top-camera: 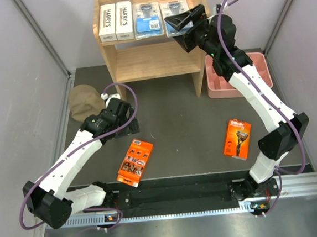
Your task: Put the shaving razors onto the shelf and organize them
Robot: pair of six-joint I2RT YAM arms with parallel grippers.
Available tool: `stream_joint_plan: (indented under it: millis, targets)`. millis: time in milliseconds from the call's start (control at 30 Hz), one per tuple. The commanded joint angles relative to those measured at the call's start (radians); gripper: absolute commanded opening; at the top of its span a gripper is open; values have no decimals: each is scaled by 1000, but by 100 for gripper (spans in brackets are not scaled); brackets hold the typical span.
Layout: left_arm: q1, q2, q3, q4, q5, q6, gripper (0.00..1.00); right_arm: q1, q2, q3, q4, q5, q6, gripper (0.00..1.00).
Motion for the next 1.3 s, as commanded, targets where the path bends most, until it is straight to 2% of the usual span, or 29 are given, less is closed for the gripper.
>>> stream_joint_plan:
  millis: [0,400,833,1267]
  targets:
    - [-2,-28,-4,17,2,4,98,-8,1,41,-96,-33,-29,85]
    - [-2,-25,-25,28,9,3,98,-18,34,27,-46,-66,-25,87]
    - [-2,-14,-37,31,7,4,98,-21,198,251,-68,-81,29,87]
    - [-2,-8,-42,30,9,-5,98,-20,49,6,24,-99,31,88]
